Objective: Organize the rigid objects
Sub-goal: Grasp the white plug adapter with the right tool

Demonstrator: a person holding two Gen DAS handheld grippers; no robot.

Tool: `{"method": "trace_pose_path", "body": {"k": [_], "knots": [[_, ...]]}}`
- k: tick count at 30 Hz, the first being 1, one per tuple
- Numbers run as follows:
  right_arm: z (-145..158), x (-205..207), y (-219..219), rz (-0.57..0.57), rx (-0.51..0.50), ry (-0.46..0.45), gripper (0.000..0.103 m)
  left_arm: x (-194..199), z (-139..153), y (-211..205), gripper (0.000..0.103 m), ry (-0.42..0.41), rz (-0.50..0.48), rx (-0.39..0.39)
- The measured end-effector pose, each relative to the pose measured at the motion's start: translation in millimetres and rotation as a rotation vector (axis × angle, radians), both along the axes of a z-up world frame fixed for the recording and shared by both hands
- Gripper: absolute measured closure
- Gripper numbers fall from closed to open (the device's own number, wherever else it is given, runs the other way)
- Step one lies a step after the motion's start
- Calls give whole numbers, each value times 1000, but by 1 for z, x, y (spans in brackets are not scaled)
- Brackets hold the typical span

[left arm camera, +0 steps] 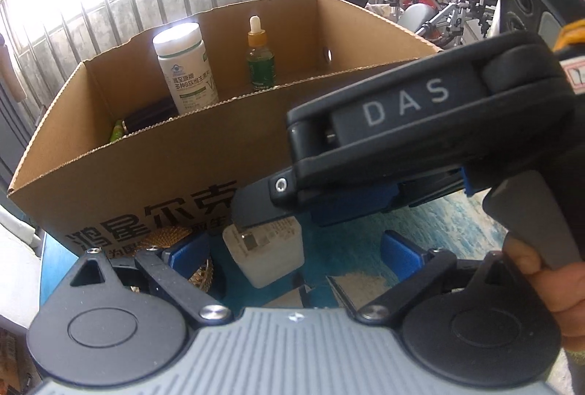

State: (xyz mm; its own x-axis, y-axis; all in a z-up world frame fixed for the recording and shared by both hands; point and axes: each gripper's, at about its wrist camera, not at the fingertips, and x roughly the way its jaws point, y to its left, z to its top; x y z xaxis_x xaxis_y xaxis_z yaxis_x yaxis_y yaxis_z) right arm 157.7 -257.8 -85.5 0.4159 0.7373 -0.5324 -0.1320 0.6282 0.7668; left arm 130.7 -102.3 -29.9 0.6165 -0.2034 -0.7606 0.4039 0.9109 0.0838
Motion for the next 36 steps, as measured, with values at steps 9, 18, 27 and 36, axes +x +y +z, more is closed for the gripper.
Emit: {"method": "trace_pose_path", "body": {"k": [9, 18, 27, 36], "knots": [[-1, 5, -5, 25, 14, 9, 39, -7, 1, 7, 3, 5, -37, 1], [-1, 5, -9, 37, 20, 0, 39, -31, 1, 18, 3, 6, -94, -117], [-4, 16, -2, 70, 14, 11, 39, -16, -13, 0, 3, -13, -47, -36], [-3, 14, -7, 78, -1, 6, 38, -19, -13, -12, 3, -19, -69, -44]]}}
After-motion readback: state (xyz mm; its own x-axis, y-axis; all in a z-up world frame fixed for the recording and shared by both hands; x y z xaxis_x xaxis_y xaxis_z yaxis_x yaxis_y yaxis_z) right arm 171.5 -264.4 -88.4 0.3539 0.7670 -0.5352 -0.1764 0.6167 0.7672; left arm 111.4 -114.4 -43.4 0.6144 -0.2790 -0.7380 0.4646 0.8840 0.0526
